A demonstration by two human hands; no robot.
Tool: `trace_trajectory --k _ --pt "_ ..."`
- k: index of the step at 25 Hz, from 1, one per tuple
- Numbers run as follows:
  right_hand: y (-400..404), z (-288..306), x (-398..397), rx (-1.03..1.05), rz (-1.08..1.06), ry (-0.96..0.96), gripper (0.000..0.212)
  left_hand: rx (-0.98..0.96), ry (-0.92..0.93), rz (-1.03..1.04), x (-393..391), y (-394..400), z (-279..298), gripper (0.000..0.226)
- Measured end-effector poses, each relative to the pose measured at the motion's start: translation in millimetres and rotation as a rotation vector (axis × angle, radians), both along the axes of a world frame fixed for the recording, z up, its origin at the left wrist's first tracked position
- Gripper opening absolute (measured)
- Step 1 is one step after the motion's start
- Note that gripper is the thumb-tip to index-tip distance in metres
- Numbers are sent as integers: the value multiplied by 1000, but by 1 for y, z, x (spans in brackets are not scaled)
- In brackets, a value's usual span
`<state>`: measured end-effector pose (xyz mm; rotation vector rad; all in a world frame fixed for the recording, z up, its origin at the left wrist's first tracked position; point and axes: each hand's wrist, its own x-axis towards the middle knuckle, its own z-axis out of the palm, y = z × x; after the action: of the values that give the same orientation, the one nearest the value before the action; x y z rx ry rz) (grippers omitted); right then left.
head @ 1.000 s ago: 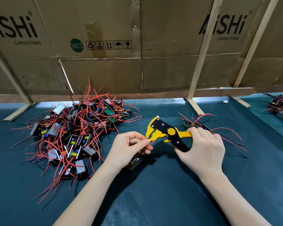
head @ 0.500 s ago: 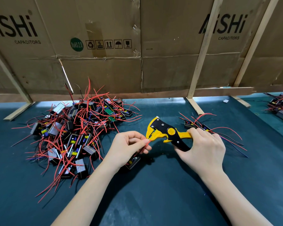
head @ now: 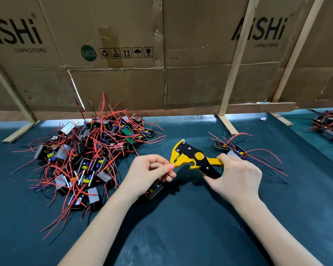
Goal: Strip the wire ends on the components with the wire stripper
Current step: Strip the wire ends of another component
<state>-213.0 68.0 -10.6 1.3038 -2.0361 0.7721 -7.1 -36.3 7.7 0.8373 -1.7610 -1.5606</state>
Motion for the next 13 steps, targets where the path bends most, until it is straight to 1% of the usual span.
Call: trace_trajectory --k 7,10,13 --pt "-2 -3 0 72 2 11 50 -3 -40 4 1 -2 -2 11" --pt "-1 -2 2 46 -3 39 54 12 -18 -1 3 0 0 10" --pt "0 -3 2 26 -8 12 53 8 -12 -19 4 0 4 11"
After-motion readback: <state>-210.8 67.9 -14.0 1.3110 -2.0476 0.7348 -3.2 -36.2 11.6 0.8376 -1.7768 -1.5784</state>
